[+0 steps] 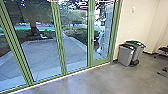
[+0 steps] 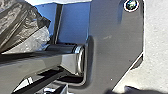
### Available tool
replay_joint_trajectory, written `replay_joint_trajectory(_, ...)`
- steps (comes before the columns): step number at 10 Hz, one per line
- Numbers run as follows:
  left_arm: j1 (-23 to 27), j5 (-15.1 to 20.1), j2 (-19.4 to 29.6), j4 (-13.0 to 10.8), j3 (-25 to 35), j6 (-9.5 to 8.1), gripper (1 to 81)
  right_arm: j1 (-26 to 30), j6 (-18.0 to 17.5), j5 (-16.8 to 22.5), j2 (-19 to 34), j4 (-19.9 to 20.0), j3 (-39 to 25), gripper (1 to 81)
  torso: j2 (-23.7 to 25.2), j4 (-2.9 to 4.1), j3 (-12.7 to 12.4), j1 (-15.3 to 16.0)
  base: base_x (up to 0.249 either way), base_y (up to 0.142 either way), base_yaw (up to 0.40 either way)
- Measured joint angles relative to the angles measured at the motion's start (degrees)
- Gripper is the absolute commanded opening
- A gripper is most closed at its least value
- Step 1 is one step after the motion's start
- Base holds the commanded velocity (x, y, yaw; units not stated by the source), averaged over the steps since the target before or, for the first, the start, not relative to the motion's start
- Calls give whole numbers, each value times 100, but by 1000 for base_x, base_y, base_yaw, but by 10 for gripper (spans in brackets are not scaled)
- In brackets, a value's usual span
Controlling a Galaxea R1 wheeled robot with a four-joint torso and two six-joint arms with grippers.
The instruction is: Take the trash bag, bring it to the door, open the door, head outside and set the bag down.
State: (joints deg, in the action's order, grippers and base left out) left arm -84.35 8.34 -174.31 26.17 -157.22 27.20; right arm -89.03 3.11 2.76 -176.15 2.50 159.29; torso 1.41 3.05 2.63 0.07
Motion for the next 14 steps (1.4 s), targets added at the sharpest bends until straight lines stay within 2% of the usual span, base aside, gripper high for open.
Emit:
replay_joint_trajectory(9,1,0,-22,-5,-2,0,10,0,5,-1,33,2,44,811,0,0,0,0,144,-75,0)
replay_joint_trajectory(14,-7,-2,-30,-7,-6,0,10,-5,5,5,44,2,55,811,0,0,0,-2,144,0,0)
